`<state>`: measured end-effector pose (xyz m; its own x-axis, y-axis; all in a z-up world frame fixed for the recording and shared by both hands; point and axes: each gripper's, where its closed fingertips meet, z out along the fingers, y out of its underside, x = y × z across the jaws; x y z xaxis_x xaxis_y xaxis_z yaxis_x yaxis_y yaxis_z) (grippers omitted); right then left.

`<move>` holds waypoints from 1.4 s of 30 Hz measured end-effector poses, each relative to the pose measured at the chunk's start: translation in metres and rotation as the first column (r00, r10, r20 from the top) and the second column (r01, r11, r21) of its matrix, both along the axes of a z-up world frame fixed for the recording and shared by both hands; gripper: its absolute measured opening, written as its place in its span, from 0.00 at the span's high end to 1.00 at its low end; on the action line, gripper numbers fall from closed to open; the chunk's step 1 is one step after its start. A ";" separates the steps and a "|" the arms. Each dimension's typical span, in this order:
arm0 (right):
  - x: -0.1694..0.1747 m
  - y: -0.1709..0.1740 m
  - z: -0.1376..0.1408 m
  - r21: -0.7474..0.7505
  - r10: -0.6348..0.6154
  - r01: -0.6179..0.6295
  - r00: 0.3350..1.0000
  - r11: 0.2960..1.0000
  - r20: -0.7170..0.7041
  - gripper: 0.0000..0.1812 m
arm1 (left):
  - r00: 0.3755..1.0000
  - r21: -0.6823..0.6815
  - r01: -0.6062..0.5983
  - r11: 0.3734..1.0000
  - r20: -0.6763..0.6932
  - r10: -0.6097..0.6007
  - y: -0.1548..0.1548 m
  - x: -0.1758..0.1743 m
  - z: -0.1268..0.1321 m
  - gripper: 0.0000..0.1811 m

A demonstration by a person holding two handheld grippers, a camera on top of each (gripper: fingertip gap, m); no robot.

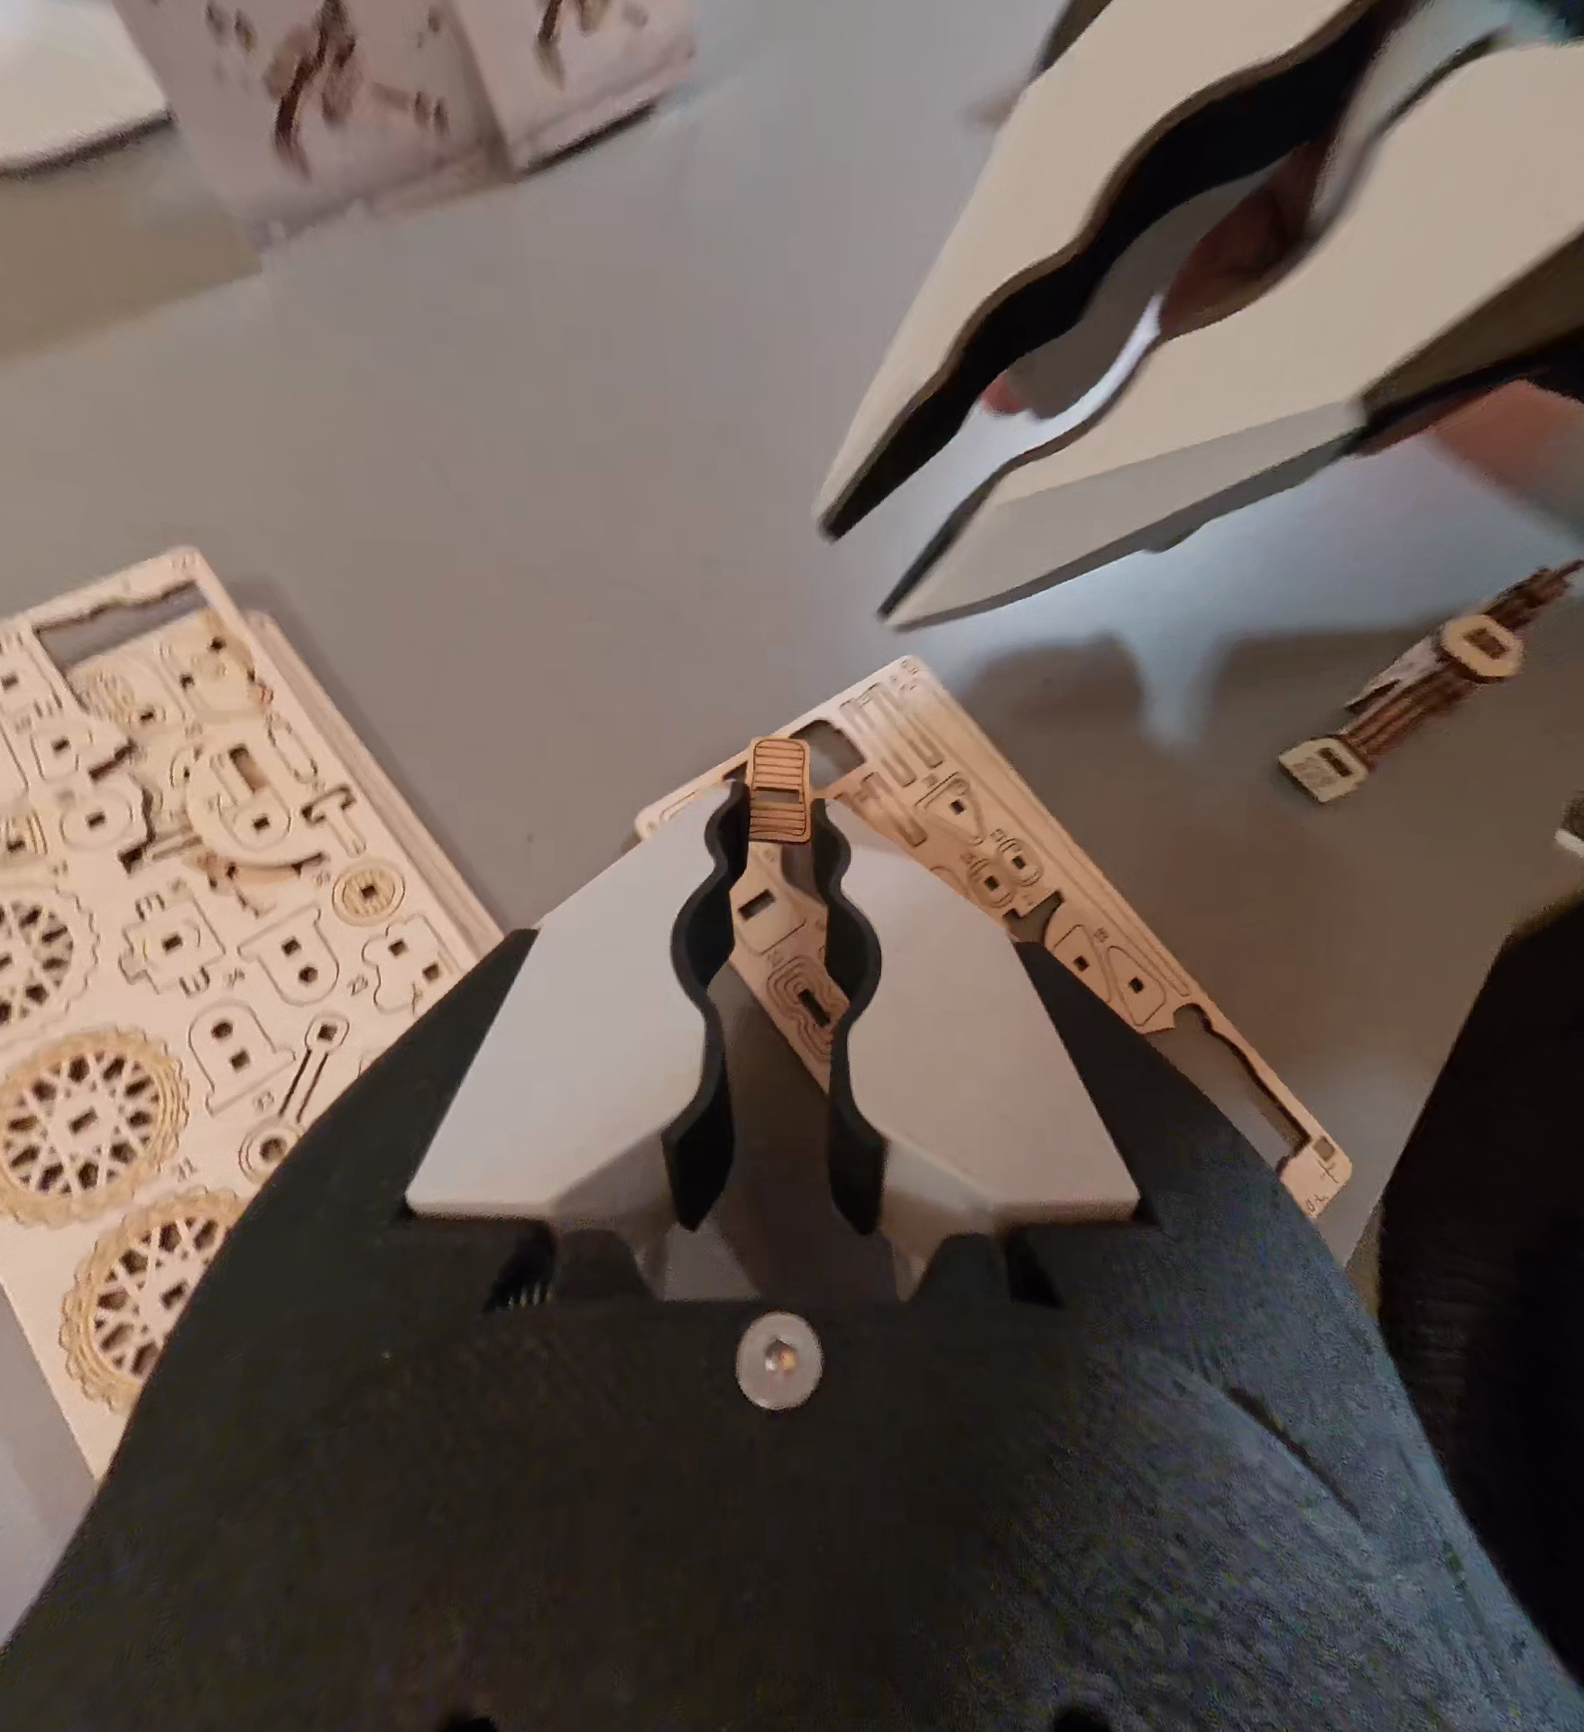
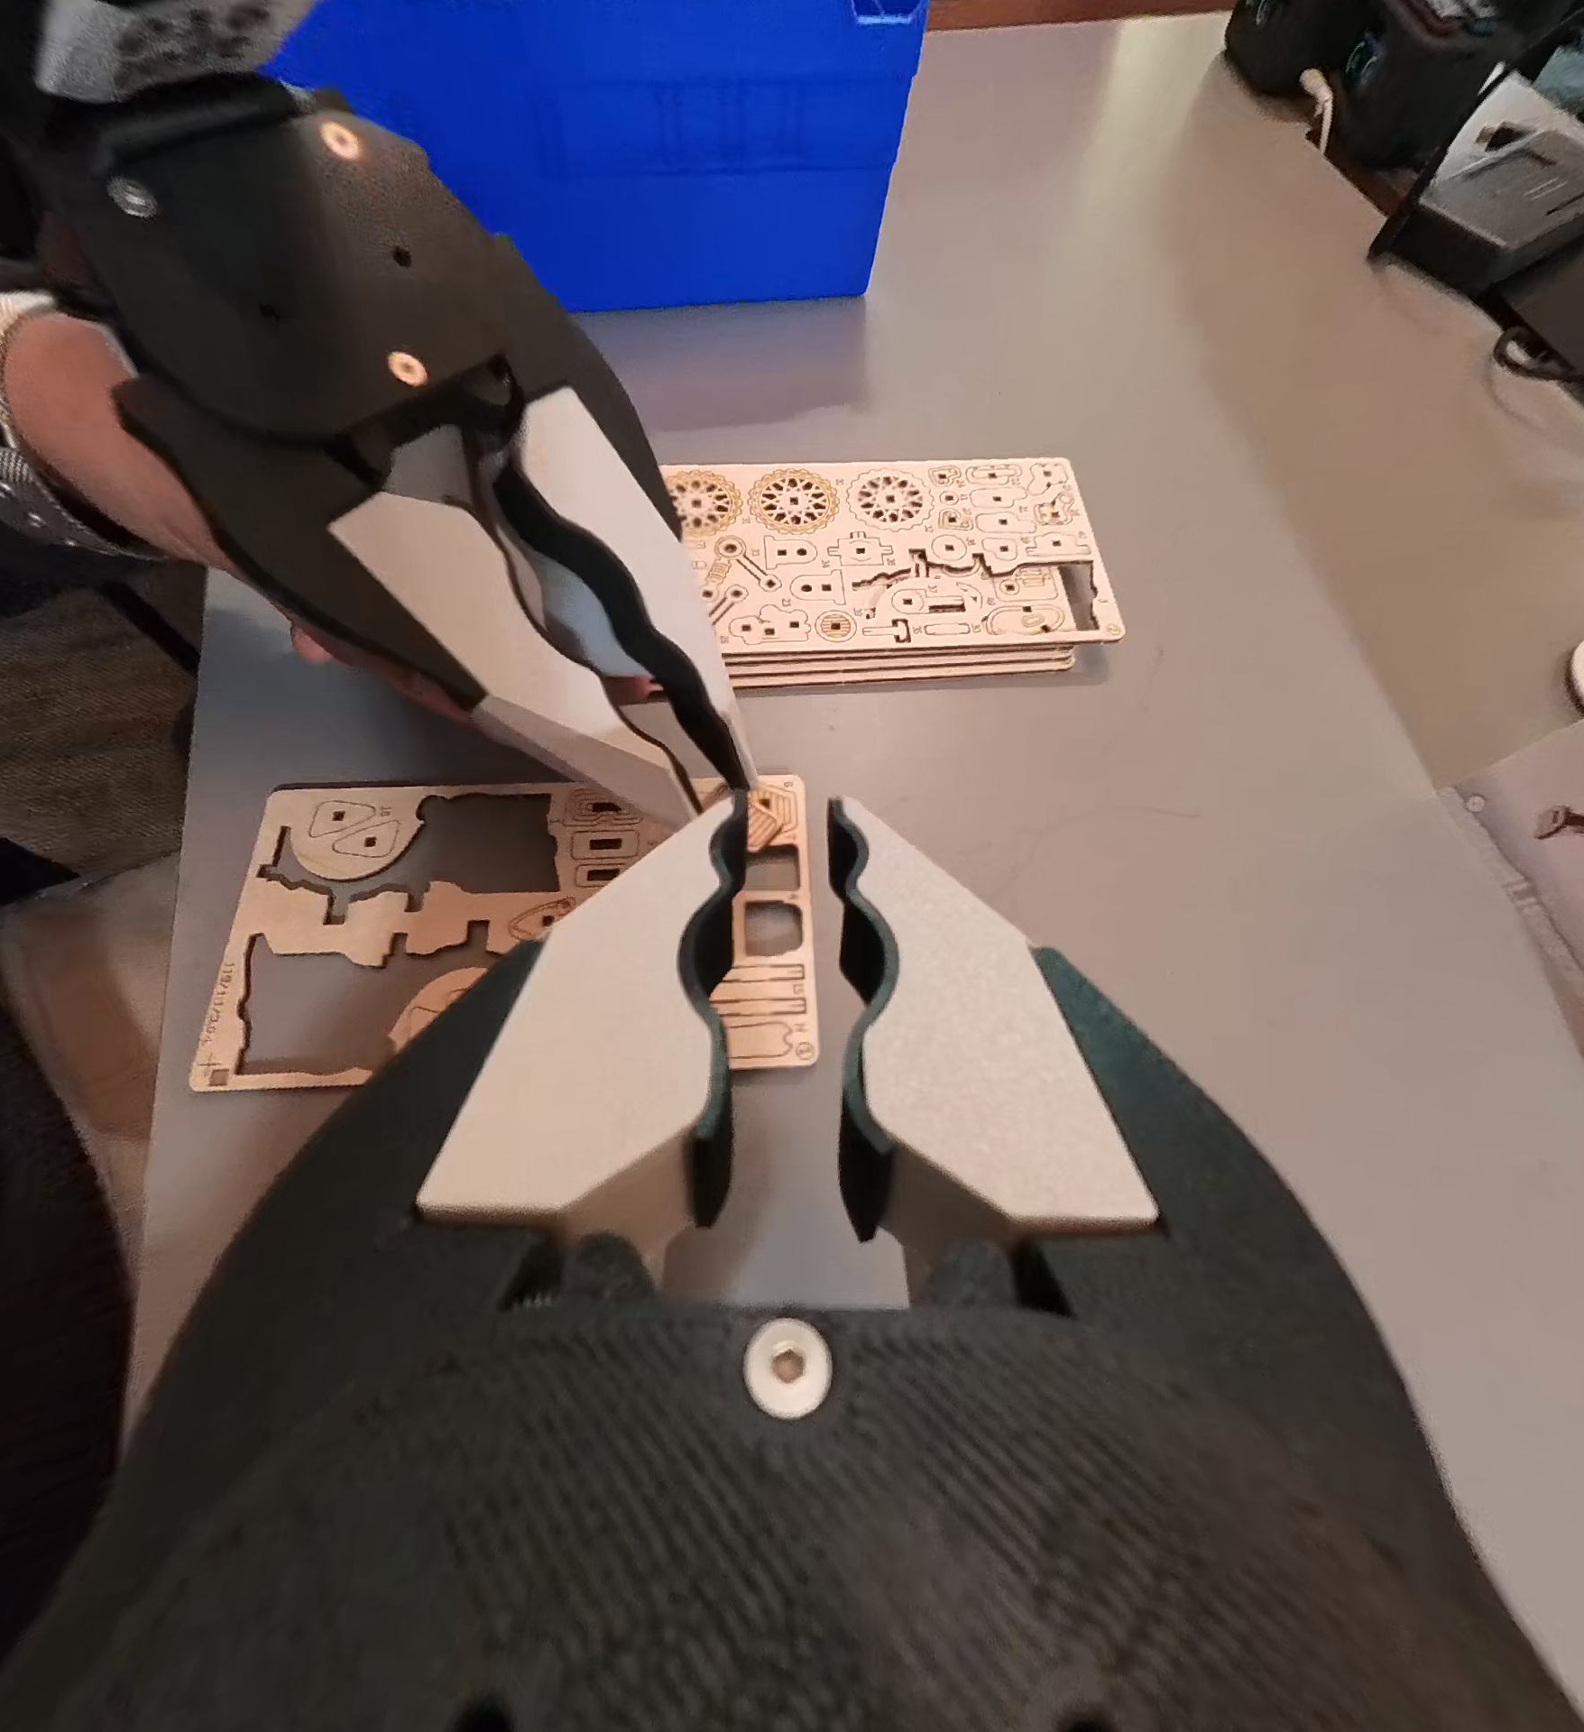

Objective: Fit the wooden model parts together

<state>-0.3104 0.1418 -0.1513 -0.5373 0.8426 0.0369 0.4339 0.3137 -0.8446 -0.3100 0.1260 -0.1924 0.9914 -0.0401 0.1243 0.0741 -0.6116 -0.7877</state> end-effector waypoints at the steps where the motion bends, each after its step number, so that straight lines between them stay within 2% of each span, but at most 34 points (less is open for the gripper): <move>1: 0.001 0.000 -0.002 -0.019 -0.004 0.004 1.000 1.000 0.023 0.91 | 0.999 0.032 0.025 0.999 -0.026 -0.024 0.001 0.003 0.005 0.94; 5: 0.003 -0.001 -0.008 -0.153 -0.007 0.028 0.991 0.988 0.136 0.87 | 0.980 0.104 0.111 0.988 -0.179 -0.091 0.004 0.012 0.017 0.94; 9: 0.004 0.006 -0.003 -0.295 -0.021 0.081 0.979 0.952 0.203 0.87 | 0.950 0.125 0.185 0.975 -0.277 -0.145 0.005 0.022 0.019 0.94; 13: 0.016 -0.002 -0.010 -0.405 0.072 0.070 0.942 0.912 0.327 0.86 | 0.930 0.158 0.224 0.962 -0.329 -0.163 0.005 0.027 0.025 0.94; 16: 0.020 -0.008 -0.015 -0.434 0.107 0.058 0.932 0.899 0.346 0.95 | 0.929 0.179 0.238 0.955 -0.329 -0.170 0.005 0.030 0.029 0.94; 17: 0.020 -0.008 -0.014 -0.442 0.112 0.053 0.934 0.896 0.340 0.99 | 0.930 0.182 0.230 0.956 -0.330 -0.161 0.005 0.028 0.029 1.00; 18: 0.019 -0.009 -0.012 -0.451 0.117 0.049 0.936 0.891 0.332 0.99 | 0.936 0.198 0.194 0.961 -0.331 -0.120 0.006 0.023 0.030 0.98; 21: 0.014 -0.004 -0.005 -0.472 0.096 0.061 0.949 0.879 0.301 0.99 | 0.973 0.235 0.133 0.963 -0.214 -0.082 0.008 0.019 0.035 0.93; 23: 0.010 0.001 0.003 -0.497 0.074 0.071 0.961 0.865 0.265 0.99 | 0.995 0.264 0.085 0.961 -0.074 -0.068 0.009 0.017 0.041 0.87; 26: 0.006 0.003 0.014 -0.542 0.068 0.063 0.974 0.838 0.217 0.99 | 0.990 0.309 -0.011 0.951 0.137 -0.033 0.011 0.012 0.050 0.83; 28: 0.005 0.000 0.023 -0.583 0.079 0.043 0.980 0.811 0.182 0.99 | 0.960 0.304 -0.086 0.949 0.279 -0.003 0.012 0.006 0.051 0.83; 31: 0.004 -0.004 0.029 -0.597 0.077 0.030 0.985 0.801 0.152 0.99 | 0.865 0.336 -0.106 0.936 0.496 -0.080 0.012 0.012 0.062 0.90; 33: 0.005 -0.008 0.030 -0.588 0.082 0.018 0.986 0.809 0.144 0.99 | 0.807 0.364 -0.148 0.919 0.581 -0.100 0.011 0.010 0.071 0.95; 35: 0.005 -0.011 0.031 -0.588 0.086 0.011 0.987 0.809 0.138 0.99 | 0.764 0.376 -0.164 0.912 0.633 -0.124 0.010 0.008 0.075 0.99; 42: 0.007 -0.014 0.032 -0.586 0.109 -0.010 0.985 0.810 0.133 0.99 | 0.682 0.395 -0.168 0.903 0.708 -0.183 0.007 0.009 0.081 0.99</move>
